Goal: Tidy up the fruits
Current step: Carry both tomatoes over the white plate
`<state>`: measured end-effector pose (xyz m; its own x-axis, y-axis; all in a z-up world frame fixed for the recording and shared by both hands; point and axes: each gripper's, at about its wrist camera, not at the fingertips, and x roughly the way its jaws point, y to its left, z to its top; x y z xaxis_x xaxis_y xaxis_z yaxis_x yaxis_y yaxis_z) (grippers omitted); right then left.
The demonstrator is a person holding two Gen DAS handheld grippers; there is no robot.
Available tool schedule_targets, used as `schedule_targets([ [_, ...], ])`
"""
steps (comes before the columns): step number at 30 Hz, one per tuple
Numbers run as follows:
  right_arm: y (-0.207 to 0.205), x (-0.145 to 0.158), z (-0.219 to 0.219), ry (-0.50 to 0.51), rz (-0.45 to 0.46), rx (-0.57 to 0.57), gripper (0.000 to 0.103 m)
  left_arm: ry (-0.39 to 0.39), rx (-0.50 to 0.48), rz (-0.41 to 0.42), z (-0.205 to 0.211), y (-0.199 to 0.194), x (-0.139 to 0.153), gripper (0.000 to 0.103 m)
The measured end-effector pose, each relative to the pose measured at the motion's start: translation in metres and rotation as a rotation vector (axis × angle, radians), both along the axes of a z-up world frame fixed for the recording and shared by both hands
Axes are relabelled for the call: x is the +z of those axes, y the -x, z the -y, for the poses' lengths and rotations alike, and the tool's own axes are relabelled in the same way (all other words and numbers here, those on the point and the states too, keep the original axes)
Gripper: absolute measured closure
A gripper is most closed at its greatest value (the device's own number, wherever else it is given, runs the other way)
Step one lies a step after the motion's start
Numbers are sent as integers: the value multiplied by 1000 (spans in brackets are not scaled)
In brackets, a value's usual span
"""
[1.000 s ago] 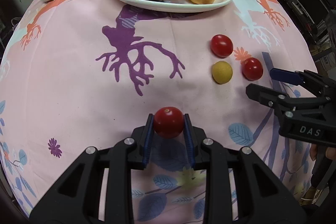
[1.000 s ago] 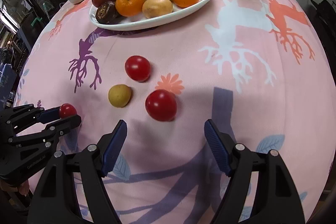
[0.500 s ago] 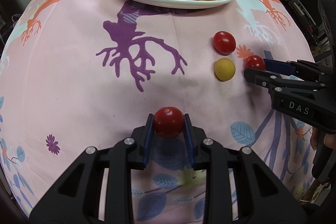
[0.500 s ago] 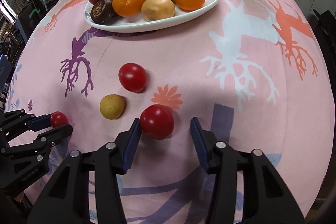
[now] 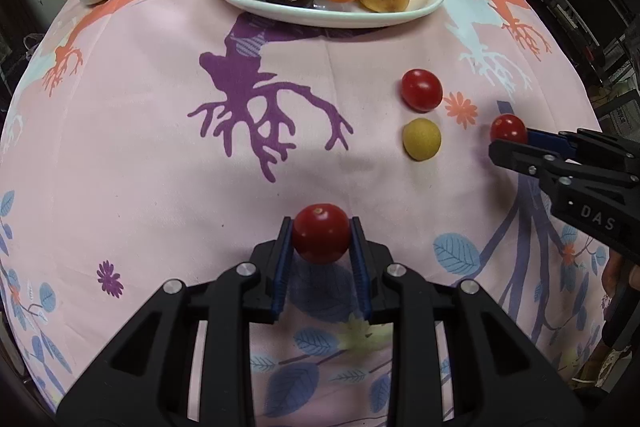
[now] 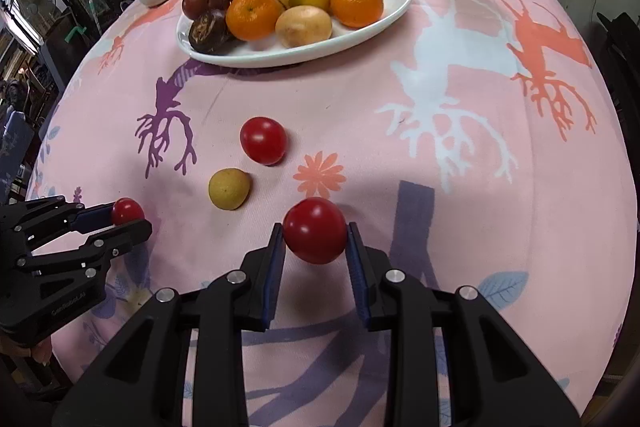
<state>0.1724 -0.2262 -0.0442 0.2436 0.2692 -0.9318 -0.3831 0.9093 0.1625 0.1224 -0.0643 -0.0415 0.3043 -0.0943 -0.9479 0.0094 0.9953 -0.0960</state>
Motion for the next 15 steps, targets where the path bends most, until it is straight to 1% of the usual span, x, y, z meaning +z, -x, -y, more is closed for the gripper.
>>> schedule_targets([
  [7, -2, 28, 9, -50, 48, -15, 73, 8, -21, 48, 2, -13, 23, 75],
  [11, -13, 47, 6, -95, 80, -14, 72, 12, -34, 97, 6, -31, 42, 75],
  [15, -27, 62, -3, -119, 115, 3, 72, 14, -41, 140, 8, -54, 58, 75],
])
